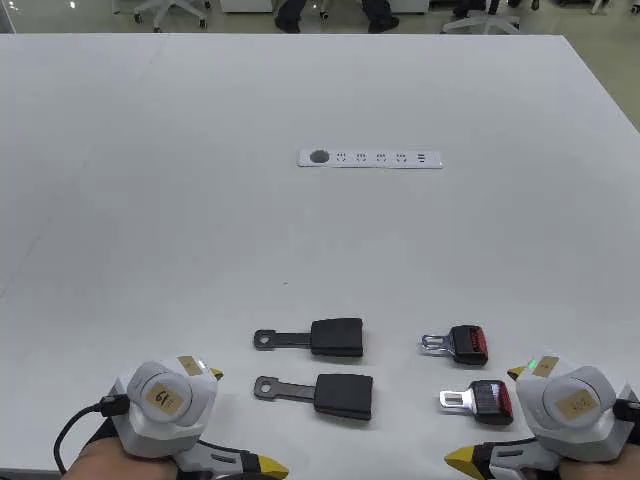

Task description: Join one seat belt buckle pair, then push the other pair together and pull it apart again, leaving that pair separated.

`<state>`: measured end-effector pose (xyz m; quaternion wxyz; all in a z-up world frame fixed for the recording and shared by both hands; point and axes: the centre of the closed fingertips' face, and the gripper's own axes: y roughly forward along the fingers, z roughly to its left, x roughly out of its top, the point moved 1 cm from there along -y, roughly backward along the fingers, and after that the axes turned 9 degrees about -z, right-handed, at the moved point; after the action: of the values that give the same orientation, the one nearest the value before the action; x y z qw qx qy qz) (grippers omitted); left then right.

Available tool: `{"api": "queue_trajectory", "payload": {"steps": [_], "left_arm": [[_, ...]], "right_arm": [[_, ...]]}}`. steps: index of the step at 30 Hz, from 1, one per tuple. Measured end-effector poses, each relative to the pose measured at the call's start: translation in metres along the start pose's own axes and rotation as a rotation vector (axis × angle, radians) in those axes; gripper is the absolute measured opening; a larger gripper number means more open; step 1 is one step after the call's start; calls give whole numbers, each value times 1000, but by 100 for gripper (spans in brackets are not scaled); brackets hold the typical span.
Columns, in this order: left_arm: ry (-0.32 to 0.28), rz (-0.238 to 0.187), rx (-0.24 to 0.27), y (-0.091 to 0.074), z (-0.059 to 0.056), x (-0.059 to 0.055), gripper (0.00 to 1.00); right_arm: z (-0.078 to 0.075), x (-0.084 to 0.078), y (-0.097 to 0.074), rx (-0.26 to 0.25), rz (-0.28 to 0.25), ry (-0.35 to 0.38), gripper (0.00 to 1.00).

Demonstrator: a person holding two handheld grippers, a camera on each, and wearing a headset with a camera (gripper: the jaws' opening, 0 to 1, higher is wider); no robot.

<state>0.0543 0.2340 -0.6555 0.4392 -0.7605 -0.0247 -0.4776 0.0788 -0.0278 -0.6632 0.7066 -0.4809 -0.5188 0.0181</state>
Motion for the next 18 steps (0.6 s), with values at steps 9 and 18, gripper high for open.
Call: {"api": "queue_trajectory", "payload": {"steps": [9, 18], "left_arm": [[6, -7, 2, 0, -1, 2, 94], [10, -14, 6, 0, -1, 5, 94]], "right_arm": [[0, 1, -5, -10, -2, 0, 85], [-3, 6, -16, -33, -12, -1, 85]]}}
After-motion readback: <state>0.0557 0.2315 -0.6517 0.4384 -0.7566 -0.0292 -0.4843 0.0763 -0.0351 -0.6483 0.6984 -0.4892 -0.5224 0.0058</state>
